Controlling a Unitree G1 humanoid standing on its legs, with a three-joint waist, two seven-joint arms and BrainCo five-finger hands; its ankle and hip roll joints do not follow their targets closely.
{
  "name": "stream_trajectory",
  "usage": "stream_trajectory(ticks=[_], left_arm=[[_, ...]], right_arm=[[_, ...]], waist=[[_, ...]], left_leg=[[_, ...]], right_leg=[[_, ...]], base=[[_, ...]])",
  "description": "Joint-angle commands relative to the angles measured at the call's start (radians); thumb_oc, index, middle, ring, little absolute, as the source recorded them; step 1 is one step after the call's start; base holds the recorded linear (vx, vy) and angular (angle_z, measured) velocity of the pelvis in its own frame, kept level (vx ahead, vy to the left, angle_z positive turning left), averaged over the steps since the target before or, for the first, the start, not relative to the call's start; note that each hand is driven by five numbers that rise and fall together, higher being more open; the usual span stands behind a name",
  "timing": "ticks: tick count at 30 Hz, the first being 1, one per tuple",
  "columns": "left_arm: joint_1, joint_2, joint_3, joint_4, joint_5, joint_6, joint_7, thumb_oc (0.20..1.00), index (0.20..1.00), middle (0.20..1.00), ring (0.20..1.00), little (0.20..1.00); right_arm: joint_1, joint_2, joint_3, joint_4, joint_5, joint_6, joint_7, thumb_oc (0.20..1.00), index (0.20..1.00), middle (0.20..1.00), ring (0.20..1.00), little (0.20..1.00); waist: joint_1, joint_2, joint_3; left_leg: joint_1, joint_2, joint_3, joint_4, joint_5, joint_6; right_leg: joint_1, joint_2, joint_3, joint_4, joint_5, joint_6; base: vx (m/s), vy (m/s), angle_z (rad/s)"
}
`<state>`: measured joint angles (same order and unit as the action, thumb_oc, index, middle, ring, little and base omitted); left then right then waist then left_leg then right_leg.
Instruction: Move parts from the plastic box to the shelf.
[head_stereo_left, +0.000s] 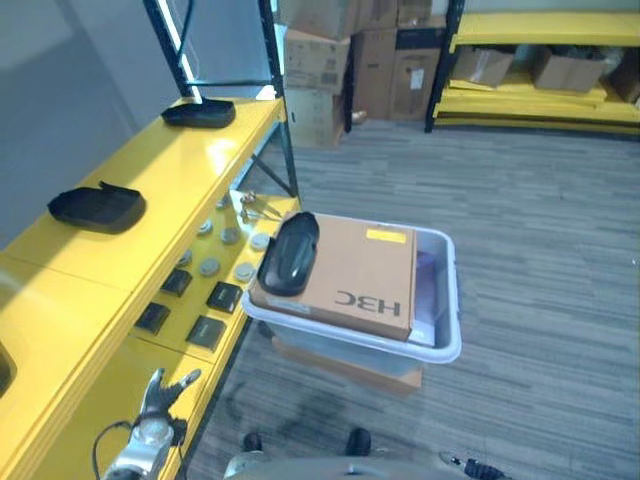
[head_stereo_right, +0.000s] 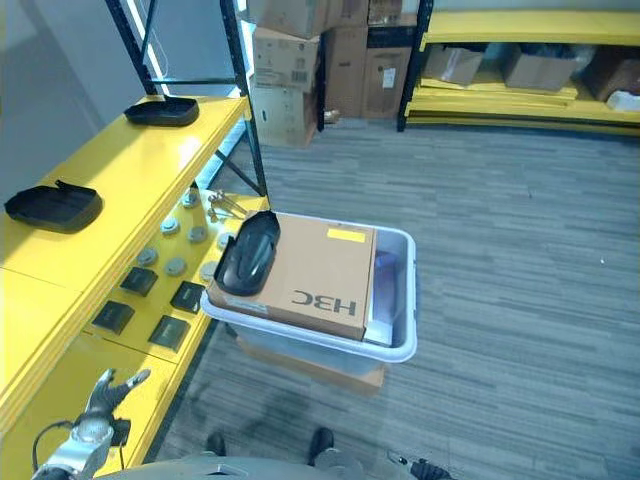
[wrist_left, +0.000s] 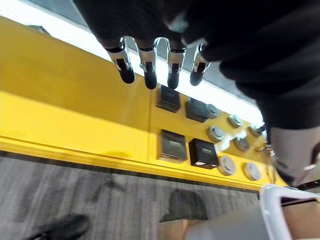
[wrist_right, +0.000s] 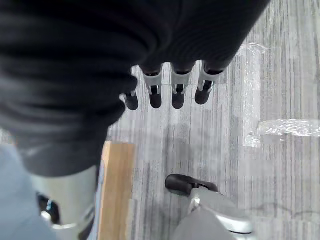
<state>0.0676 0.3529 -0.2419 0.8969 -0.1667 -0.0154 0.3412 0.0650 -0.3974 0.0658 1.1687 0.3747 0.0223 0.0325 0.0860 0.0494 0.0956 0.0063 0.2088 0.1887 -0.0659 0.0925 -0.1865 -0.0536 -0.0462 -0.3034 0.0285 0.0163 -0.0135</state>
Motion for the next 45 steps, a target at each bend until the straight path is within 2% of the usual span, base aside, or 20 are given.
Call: stream_trajectory(ticks=[1,3,4,5,6,7,9,11,12,13,17,18,20,23,24,28,36,41,45], left_arm=[[-0.008,0.003,0.005,0.043,0.086,-0.051,0.082,1.000,1.000,1.000,1.000,1.000],[0.007,-0.029,-0.016,0.143,0.138,-0.058,0.110,1.000,1.000,1.000,1.000,1.000],[0.018,-0.035,-0.017,0.173,0.143,-0.060,0.116,1.000,1.000,1.000,1.000,1.000],[0.018,-0.035,-0.017,0.173,0.143,-0.060,0.116,1.000,1.000,1.000,1.000,1.000],[0.061,-0.053,-0.013,0.237,0.130,-0.076,0.113,1.000,1.000,1.000,1.000,1.000],[0.087,-0.053,-0.010,0.232,0.145,-0.076,0.101,1.000,1.000,1.000,1.000,1.000],[0.103,-0.050,-0.005,0.238,0.137,-0.073,0.084,1.000,1.000,1.000,1.000,1.000],[0.125,-0.051,0.005,0.245,0.143,-0.061,0.065,1.000,1.000,1.000,1.000,1.000],[0.147,-0.058,0.007,0.263,0.174,-0.057,0.045,1.000,1.000,1.000,1.000,1.000],[0.147,-0.059,0.007,0.263,0.176,-0.057,0.045,1.000,1.000,1.000,1.000,1.000],[0.171,-0.067,-0.004,0.273,0.214,-0.062,0.035,1.000,1.000,1.000,1.000,1.000],[0.178,-0.067,-0.009,0.277,0.223,-0.067,0.032,1.000,1.000,1.000,1.000,1.000],[0.184,-0.067,-0.022,0.285,0.240,-0.083,0.026,1.000,1.000,1.000,1.000,1.000],[0.172,-0.062,-0.046,0.297,0.234,-0.097,0.013,1.000,1.000,1.000,1.000,1.000],[0.167,-0.059,-0.053,0.303,0.242,-0.108,0.010,1.000,1.000,1.000,1.000,1.000],[0.147,-0.047,-0.087,0.312,0.237,-0.130,-0.016,1.000,1.000,1.000,1.000,1.000],[0.127,-0.037,-0.123,0.305,0.218,-0.161,-0.055,1.000,1.000,1.000,1.000,1.000],[0.134,-0.028,-0.128,0.274,0.198,-0.169,-0.073,1.000,1.000,1.000,1.000,1.000],[0.143,-0.014,-0.125,0.255,0.189,-0.176,-0.079,1.000,1.000,1.000,1.000,1.000]], right_arm=[[-0.045,-0.008,-0.018,-0.132,0.137,-0.076,-0.161,1.000,1.000,1.000,1.000,1.000],[-0.047,-0.005,-0.035,-0.294,0.164,-0.155,-0.306,1.000,1.000,1.000,1.000,1.000],[-0.044,-0.006,-0.045,-0.357,0.152,-0.157,-0.346,1.000,1.000,1.000,1.000,1.000],[-0.044,-0.006,-0.045,-0.357,0.152,-0.157,-0.346,1.000,1.000,1.000,1.000,1.000],[-0.040,-0.031,-0.118,-0.571,0.033,-0.213,-0.485,1.000,1.000,1.000,1.000,1.000],[-0.048,-0.066,-0.185,-0.691,-0.009,-0.213,-0.510,1.000,1.000,1.000,1.000,1.000],[-0.059,-0.098,-0.234,-0.786,-0.046,-0.224,-0.519,1.000,1.000,1.000,1.000,1.000],[-0.101,-0.144,-0.279,-0.975,-0.091,-0.120,-0.513,1.000,1.000,1.000,1.000,1.000],[-0.161,-0.189,-0.261,-1.082,-0.125,-0.009,-0.499,1.000,1.000,1.000,1.000,1.000],[-0.164,-0.190,-0.260,-1.084,-0.130,-0.001,-0.494,1.000,1.000,1.000,1.000,1.000],[-0.243,-0.230,-0.198,-1.045,-0.140,0.073,-0.445,1.000,1.000,1.000,1.000,1.000],[-0.284,-0.238,-0.162,-1.014,-0.142,0.109,-0.431,1.000,1.000,1.000,1.000,1.000],[-0.349,-0.246,-0.110,-0.926,-0.142,0.134,-0.432,1.000,1.000,1.000,1.000,1.000],[-0.436,-0.240,-0.039,-0.779,-0.132,0.134,-0.457,1.000,1.000,1.000,1.000,1.000],[-0.463,-0.240,-0.020,-0.717,-0.114,0.113,-0.476,1.000,1.000,1.000,1.000,1.000],[-0.563,-0.238,0.021,-0.502,-0.055,0.051,-0.523,1.000,1.000,1.000,1.000,1.000],[-0.658,-0.277,0.079,-0.277,-0.053,-0.001,-0.556,1.000,1.000,1.000,1.000,1.000],[-0.661,-0.315,0.086,-0.241,-0.077,0.033,-0.539,1.000,1.000,1.000,1.000,1.000],[-0.663,-0.344,0.114,-0.213,-0.131,0.092,-0.517,1.000,1.000,1.000,1.000,1.000]], waist=[[0.012,-0.022,0.045],[-0.001,-0.028,0.041],[-0.007,-0.030,0.039],[-0.007,-0.030,0.039],[-0.019,-0.041,0.027],[-0.014,-0.046,0.025],[-0.007,-0.048,0.025],[0.016,-0.051,0.027],[0.053,-0.054,0.026],[0.053,-0.054,0.026],[0.107,-0.056,0.028],[0.130,-0.056,0.029],[0.170,-0.052,0.032],[0.210,-0.043,0.042],[0.226,-0.042,0.044],[0.279,-0.023,0.067],[0.326,-0.008,0.109],[0.335,-0.012,0.124],[0.342,-0.020,0.131]], left_leg=[[-0.027,0.000,0.028,0.075,0.003,0.056],[-0.020,-0.023,0.036,0.077,-0.020,0.072],[-0.015,-0.033,0.040,0.075,-0.026,0.077],[-0.015,-0.033,0.040,0.075,-0.026,0.077],[-0.007,-0.072,0.047,0.078,-0.052,0.104],[-0.011,-0.087,0.045,0.081,-0.064,0.120],[-0.014,-0.097,0.047,0.082,-0.074,0.132],[-0.020,-0.108,0.044,0.077,-0.083,0.145],[-0.027,-0.116,0.036,0.059,-0.083,0.152],[-0.027,-0.116,0.036,0.058,-0.082,0.152],[-0.041,-0.123,0.009,0.041,-0.077,0.155],[-0.049,-0.126,-0.006,0.036,-0.073,0.156],[-0.061,-0.130,-0.029,0.032,-0.068,0.156],[-0.087,-0.136,-0.057,0.040,-0.065,0.159],[-0.084,-0.138,-0.078,0.037,-0.079,0.153],[-0.116,-0.152,-0.124,0.049,-0.077,0.153],[-0.172,-0.179,-0.174,0.075,-0.077,0.155],[-0.183,-0.188,-0.187,0.076,-0.075,0.156],[-0.181,-0.194,-0.195,0.075,-0.076,0.158]], right_leg=[[0.084,-0.155,-0.041,0.020,-0.011,0.174],[0.069,-0.169,-0.045,0.061,-0.029,0.176],[0.066,-0.173,-0.043,0.069,-0.033,0.178],[0.066,-0.173,-0.043,0.069,-0.033,0.178],[0.059,-0.181,-0.019,0.082,-0.038,0.187],[0.054,-0.188,-0.014,0.087,-0.036,0.194],[0.048,-0.196,-0.016,0.090,-0.033,0.201],[0.041,-0.210,-0.029,0.088,-0.025,0.214],[0.040,-0.222,-0.050,0.080,-0.019,0.221],[0.040,-0.223,-0.051,0.080,-0.019,0.221],[0.041,-0.236,-0.084,0.077,-0.016,0.223],[0.040,-0.241,-0.100,0.079,-0.016,0.221],[0.038,-0.251,-0.127,0.089,-0.019,0.218],[0.028,-0.264,-0.154,0.104,-0.023,0.213],[0.032,-0.265,-0.148,0.110,-0.041,0.222],[0.016,-0.282,-0.175,0.132,-0.048,0.216],[-0.014,-0.306,-0.194,0.156,-0.053,0.214],[-0.017,-0.306,-0.196,0.162,-0.059,0.216],[-0.014,-0.301,-0.193,0.163,-0.062,0.218]], base=[[-0.01,0.235,-0.95],[0.03,0.254,-0.79],[0.04,0.165,-0.45],[0.12,0.257,-0.52],[0.13,0.262,-0.44],[0.14,0.292,-0.27],[0.04,0.129,-0.30],[0.04,0.134,-0.11],[0.03,0.116,0.09],[0.03,0.084,0.14],[0.00,0.034,0.32],[0.00,0.051,0.49],[0.00,0.075,0.45],[-0.02,0.084,0.46],[0.01,0.041,0.40],[-0.05,0.077,0.38],[-0.06,0.071,0.26],[-0.02,0.019,0.06],[0.00,0.009,0.02]])
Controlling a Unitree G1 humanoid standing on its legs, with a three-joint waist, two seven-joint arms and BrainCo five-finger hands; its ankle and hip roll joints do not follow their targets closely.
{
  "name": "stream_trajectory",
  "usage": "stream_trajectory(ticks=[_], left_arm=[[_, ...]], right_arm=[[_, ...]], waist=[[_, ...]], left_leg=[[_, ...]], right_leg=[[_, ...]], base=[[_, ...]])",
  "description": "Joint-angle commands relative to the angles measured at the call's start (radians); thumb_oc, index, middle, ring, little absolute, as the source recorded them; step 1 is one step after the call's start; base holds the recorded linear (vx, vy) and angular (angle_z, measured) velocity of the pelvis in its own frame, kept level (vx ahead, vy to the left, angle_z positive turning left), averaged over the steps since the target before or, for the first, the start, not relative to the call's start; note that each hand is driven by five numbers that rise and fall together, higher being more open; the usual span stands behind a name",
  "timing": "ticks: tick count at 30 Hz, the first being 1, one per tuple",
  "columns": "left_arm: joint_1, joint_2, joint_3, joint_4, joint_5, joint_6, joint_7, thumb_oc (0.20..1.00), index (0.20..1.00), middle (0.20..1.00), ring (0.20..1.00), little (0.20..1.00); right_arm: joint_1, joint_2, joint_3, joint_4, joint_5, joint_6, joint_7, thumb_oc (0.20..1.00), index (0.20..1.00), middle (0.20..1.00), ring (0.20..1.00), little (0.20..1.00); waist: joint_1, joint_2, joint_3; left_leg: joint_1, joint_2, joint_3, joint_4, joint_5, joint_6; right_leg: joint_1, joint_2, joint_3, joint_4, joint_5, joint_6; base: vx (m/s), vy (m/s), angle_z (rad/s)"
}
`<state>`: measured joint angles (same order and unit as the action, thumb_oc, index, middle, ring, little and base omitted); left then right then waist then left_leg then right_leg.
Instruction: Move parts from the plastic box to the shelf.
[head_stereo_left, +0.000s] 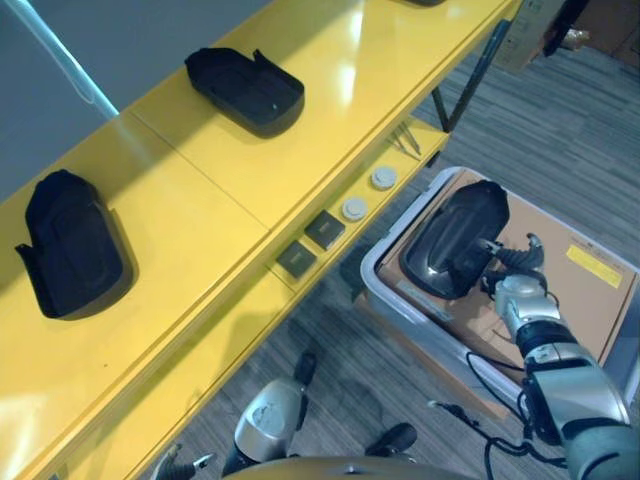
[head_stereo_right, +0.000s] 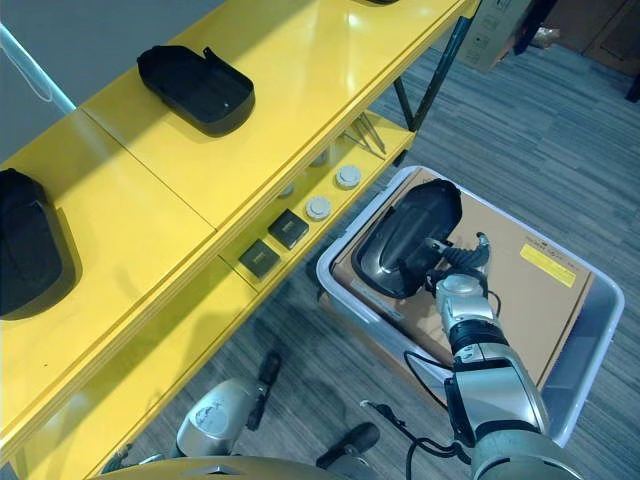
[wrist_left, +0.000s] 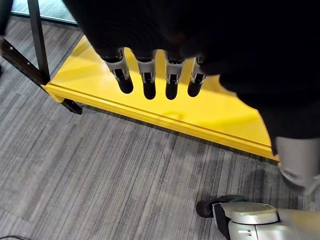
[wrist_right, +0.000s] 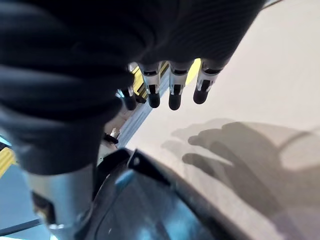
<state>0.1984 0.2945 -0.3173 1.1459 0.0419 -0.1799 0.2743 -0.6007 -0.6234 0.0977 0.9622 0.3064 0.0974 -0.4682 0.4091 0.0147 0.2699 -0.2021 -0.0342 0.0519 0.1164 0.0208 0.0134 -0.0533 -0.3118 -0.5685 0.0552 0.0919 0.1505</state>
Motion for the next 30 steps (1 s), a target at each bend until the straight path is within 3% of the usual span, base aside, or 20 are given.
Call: stream_trajectory(ticks=[1,3,6,12,23,30], left_arm=[[0.013,0.046,-0.049,0.005,-0.021,-0.012,-0.013,1.000,1.000,1.000,1.000,1.000],[0.013,0.058,-0.044,-0.005,-0.032,-0.016,-0.022,1.000,1.000,1.000,1.000,1.000],[0.014,0.064,-0.043,-0.010,-0.034,-0.020,-0.026,1.000,1.000,1.000,1.000,1.000],[0.011,0.080,-0.046,-0.023,-0.049,-0.025,-0.025,1.000,1.000,1.000,1.000,1.000],[0.019,0.087,-0.047,-0.038,-0.042,-0.045,-0.009,1.000,1.000,1.000,1.000,1.000],[0.027,0.088,-0.047,-0.051,-0.040,-0.036,-0.017,1.000,1.000,1.000,1.000,1.000]], right_arm=[[0.001,-0.119,0.084,-0.005,-0.071,0.027,-0.012,1.000,1.000,1.000,1.000,1.000],[-0.013,-0.140,0.133,0.034,-0.155,0.097,0.009,1.000,1.000,1.000,1.000,1.000],[-0.021,-0.150,0.167,0.066,-0.187,0.127,0.023,1.000,1.000,1.000,1.000,1.000],[-0.027,-0.147,0.174,0.113,-0.118,0.066,0.028,1.000,1.000,1.000,1.000,1.000],[-0.056,-0.145,0.188,0.062,-0.124,0.065,0.049,1.000,1.000,1.000,1.000,1.000],[-0.054,-0.151,0.186,0.057,-0.126,0.098,0.026,1.000,1.000,1.000,1.000,1.000]], waist=[[0.019,0.014,-0.043],[0.025,0.007,-0.037],[0.029,0.002,-0.033],[0.039,-0.002,-0.020],[0.045,-0.006,-0.011],[0.046,-0.012,-0.025]], left_leg=[[0.028,0.048,-0.059,-0.107,-0.004,-0.041],[0.023,0.044,-0.061,-0.105,-0.004,-0.039],[0.019,0.042,-0.064,-0.103,-0.004,-0.037],[0.009,0.033,-0.077,-0.104,-0.002,-0.032],[0.005,0.019,-0.088,-0.115,0.003,-0.026],[0.026,0.018,-0.089,-0.125,0.002,-0.025]], right_leg=[[-0.014,-0.036,0.073,0.137,-0.138,0.054],[-0.017,-0.031,0.078,0.137,-0.139,0.055],[-0.019,-0.027,0.081,0.137,-0.139,0.056],[-0.024,-0.019,0.089,0.134,-0.138,0.058],[-0.033,-0.010,0.108,0.134,-0.143,0.062],[-0.012,-0.003,0.112,0.128,-0.148,0.065]], base=[[0.00,0.000,0.00],[-0.02,0.019,0.05],[-0.02,0.006,0.14],[-0.02,0.006,0.03],[-0.02,0.008,0.07],[0.00,-0.002,0.01]])
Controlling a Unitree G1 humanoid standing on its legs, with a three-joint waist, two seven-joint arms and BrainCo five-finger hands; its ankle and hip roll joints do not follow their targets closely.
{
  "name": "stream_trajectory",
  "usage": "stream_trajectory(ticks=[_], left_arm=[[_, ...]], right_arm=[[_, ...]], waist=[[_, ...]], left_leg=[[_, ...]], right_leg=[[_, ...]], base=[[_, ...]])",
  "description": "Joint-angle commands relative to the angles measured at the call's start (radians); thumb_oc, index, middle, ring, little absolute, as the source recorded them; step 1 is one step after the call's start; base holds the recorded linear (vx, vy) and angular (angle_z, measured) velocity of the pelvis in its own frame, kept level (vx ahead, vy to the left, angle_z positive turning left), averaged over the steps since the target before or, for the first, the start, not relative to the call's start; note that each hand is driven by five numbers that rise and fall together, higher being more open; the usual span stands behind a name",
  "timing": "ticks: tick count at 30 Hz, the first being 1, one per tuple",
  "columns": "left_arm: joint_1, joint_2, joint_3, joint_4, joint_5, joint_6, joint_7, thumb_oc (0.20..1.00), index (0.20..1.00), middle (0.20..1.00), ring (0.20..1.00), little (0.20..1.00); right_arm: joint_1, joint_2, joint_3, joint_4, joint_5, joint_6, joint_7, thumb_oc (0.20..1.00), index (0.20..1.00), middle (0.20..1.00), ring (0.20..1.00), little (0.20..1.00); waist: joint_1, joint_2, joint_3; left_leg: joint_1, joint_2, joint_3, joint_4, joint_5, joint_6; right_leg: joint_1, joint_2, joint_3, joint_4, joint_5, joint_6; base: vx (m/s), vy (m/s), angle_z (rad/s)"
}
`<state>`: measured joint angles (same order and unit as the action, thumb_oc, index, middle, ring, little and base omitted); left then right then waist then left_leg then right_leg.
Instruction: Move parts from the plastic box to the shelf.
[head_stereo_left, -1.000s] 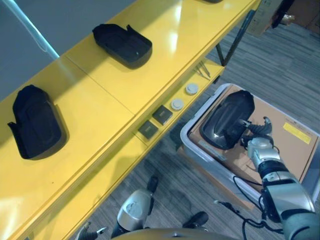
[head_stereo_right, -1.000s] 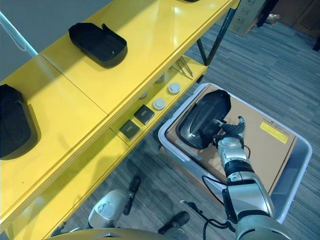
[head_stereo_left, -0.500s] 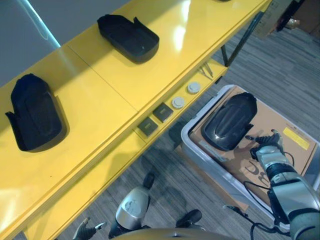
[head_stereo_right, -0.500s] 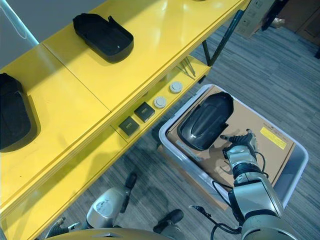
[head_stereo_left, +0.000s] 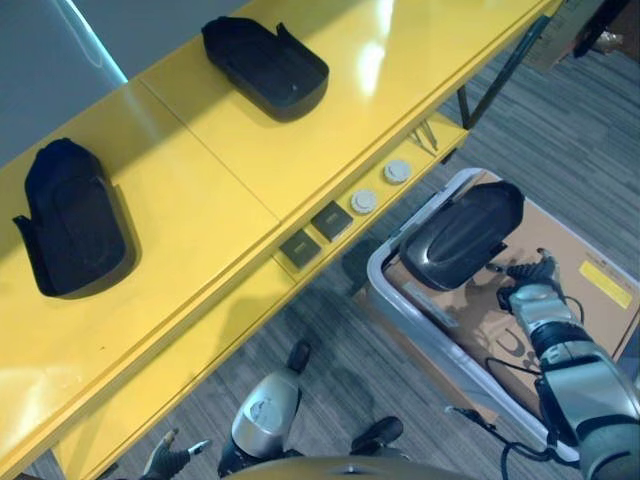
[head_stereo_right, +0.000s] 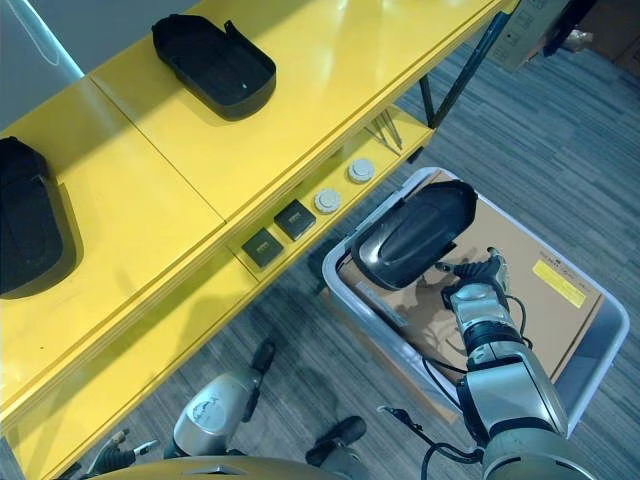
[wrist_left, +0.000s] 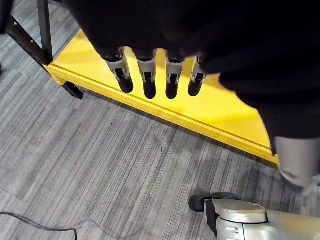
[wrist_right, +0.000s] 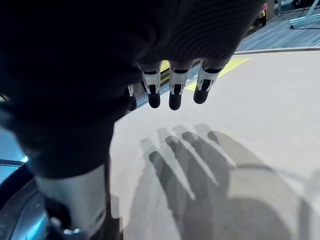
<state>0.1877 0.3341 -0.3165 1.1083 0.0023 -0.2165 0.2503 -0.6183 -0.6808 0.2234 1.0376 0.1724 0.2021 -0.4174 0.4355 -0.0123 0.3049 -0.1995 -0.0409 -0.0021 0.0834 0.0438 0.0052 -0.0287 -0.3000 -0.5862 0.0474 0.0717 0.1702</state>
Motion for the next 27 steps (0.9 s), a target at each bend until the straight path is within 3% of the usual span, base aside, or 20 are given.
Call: stream_trajectory(ticks=[1,13,27], left_arm=[[0.040,0.048,-0.047,-0.013,0.006,0.003,0.008,1.000,1.000,1.000,1.000,1.000],[0.091,0.051,-0.019,-0.023,0.033,0.019,0.006,1.000,1.000,1.000,1.000,1.000],[0.097,0.039,-0.014,-0.013,0.056,0.039,0.009,1.000,1.000,1.000,1.000,1.000]], right_arm=[[-0.036,-0.097,0.056,-0.015,0.008,-0.005,-0.029,1.000,1.000,1.000,1.000,1.000],[0.001,-0.144,-0.001,-0.124,0.015,0.041,-0.040,1.000,1.000,1.000,1.000,1.000],[0.009,-0.068,0.009,-0.167,-0.029,0.103,0.024,1.000,1.000,1.000,1.000,1.000]], waist=[[0.020,0.014,-0.064],[0.008,-0.002,-0.108],[0.009,0.013,-0.118]], left_leg=[[0.028,0.025,-0.037,-0.093,-0.021,-0.017],[0.090,0.038,-0.030,-0.110,-0.028,-0.022],[0.090,0.030,-0.031,-0.103,-0.016,-0.014]], right_leg=[[-0.031,-0.013,0.130,0.134,-0.128,0.046],[0.021,-0.002,0.134,0.121,-0.132,0.046],[0.030,-0.010,0.120,0.110,-0.112,0.036]], base=[[0.03,-0.022,0.01],[0.05,-0.013,0.01],[0.01,0.033,0.02]])
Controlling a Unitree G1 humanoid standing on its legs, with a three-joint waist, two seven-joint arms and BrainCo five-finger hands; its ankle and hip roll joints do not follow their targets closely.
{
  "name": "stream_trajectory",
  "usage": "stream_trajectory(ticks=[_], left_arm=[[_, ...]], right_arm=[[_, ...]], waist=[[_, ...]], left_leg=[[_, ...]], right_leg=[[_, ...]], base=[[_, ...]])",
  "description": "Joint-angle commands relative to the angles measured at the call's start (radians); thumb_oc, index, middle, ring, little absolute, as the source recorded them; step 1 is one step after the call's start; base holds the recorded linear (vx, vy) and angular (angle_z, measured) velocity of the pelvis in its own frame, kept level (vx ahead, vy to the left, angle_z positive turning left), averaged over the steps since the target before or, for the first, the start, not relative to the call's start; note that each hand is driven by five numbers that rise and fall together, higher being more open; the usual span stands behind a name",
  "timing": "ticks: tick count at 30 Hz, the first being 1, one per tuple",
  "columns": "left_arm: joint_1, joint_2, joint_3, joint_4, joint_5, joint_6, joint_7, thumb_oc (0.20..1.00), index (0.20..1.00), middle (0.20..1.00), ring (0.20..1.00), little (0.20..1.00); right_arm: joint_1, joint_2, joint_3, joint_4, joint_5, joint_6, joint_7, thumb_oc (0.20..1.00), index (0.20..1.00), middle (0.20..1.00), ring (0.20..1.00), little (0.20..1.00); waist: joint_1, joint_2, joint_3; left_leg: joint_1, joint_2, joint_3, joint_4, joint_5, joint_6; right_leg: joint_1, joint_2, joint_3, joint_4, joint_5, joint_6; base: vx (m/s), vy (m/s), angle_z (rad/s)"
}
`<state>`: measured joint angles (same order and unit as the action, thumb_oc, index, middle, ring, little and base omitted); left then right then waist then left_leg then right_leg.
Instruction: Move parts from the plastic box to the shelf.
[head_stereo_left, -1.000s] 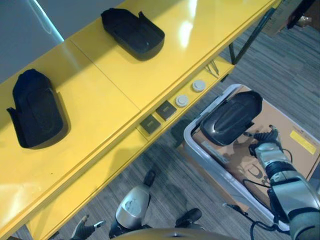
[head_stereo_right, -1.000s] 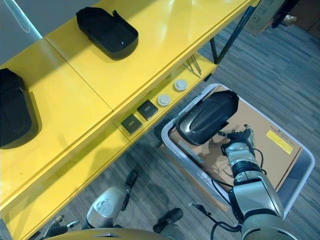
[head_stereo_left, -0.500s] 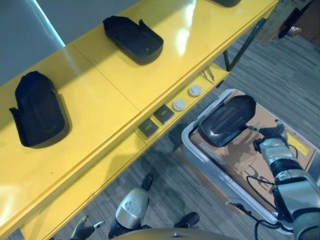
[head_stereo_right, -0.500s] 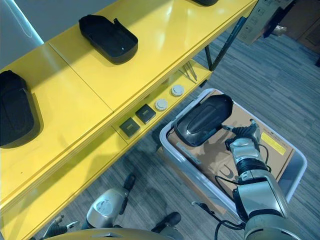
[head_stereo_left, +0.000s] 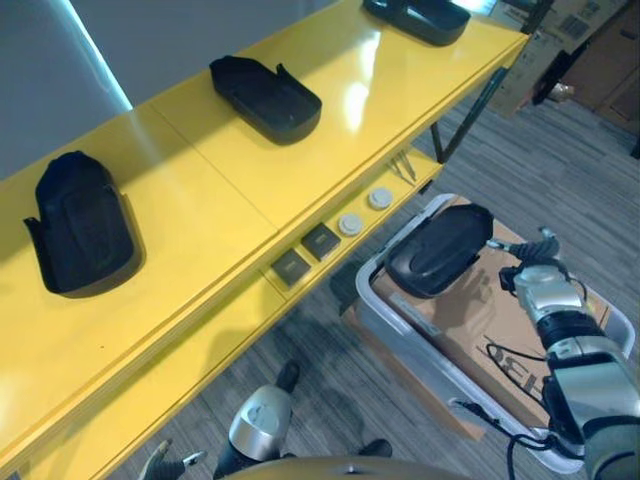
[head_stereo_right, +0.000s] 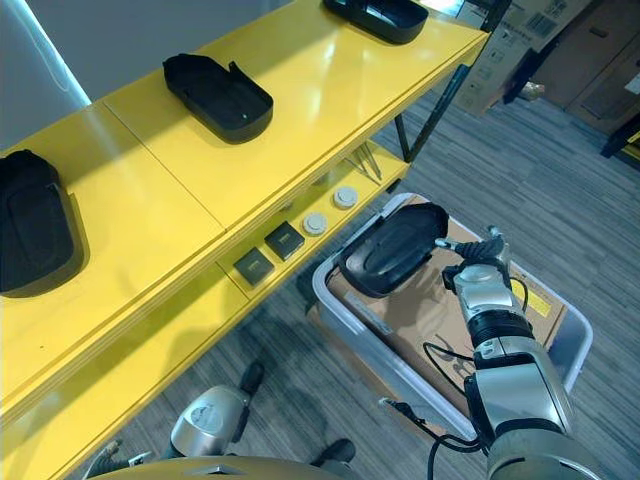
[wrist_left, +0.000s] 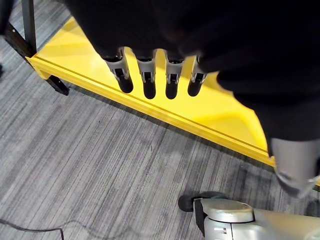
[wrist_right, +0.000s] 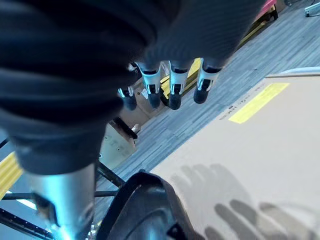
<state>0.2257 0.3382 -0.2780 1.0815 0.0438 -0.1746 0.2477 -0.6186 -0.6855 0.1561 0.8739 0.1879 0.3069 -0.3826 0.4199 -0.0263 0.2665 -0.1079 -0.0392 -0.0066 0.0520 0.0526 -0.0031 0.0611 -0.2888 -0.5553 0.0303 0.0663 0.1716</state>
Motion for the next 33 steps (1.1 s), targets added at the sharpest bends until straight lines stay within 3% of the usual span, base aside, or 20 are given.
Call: stream_trajectory(ticks=[1,19,26,33], left_arm=[[0.056,0.033,-0.056,0.015,0.012,-0.003,0.013,1.000,1.000,1.000,1.000,1.000],[-0.006,0.031,-0.111,0.019,-0.055,-0.035,0.005,1.000,1.000,1.000,1.000,1.000],[-0.028,0.035,-0.134,0.018,-0.085,-0.060,0.005,1.000,1.000,1.000,1.000,1.000],[-0.045,0.036,-0.146,0.017,-0.105,-0.079,-0.002,1.000,1.000,1.000,1.000,1.000]], right_arm=[[0.008,-0.057,0.081,0.007,-0.044,-0.003,-0.016,1.000,1.000,1.000,1.000,1.000],[-0.071,-0.079,0.117,0.133,0.032,-0.056,-0.063,1.000,1.000,1.000,1.000,1.000],[-0.114,-0.102,0.120,0.177,0.065,-0.111,-0.060,1.000,1.000,1.000,1.000,1.000],[-0.155,-0.106,0.149,0.176,0.082,-0.106,-0.065,1.000,1.000,1.000,1.000,1.000]], waist=[[0.026,0.029,-0.076],[0.036,0.054,0.005],[0.039,0.065,0.044],[0.039,0.075,0.070]], left_leg=[[-0.004,0.027,-0.029,-0.070,-0.025,-0.005],[-0.107,0.003,-0.051,-0.023,-0.038,-0.007],[-0.171,-0.004,-0.053,0.006,-0.032,-0.008],[-0.211,-0.008,-0.047,0.018,-0.027,-0.008]], right_leg=[[-0.062,-0.023,0.089,0.128,-0.106,0.034],[-0.164,-0.043,0.106,0.185,-0.131,0.042],[-0.227,-0.052,0.109,0.215,-0.128,0.044],[-0.270,-0.059,0.111,0.234,-0.125,0.045]], base=[[-0.02,0.048,0.03],[-0.04,0.030,0.01],[-0.07,0.021,0.00],[-0.06,0.013,-0.03]])
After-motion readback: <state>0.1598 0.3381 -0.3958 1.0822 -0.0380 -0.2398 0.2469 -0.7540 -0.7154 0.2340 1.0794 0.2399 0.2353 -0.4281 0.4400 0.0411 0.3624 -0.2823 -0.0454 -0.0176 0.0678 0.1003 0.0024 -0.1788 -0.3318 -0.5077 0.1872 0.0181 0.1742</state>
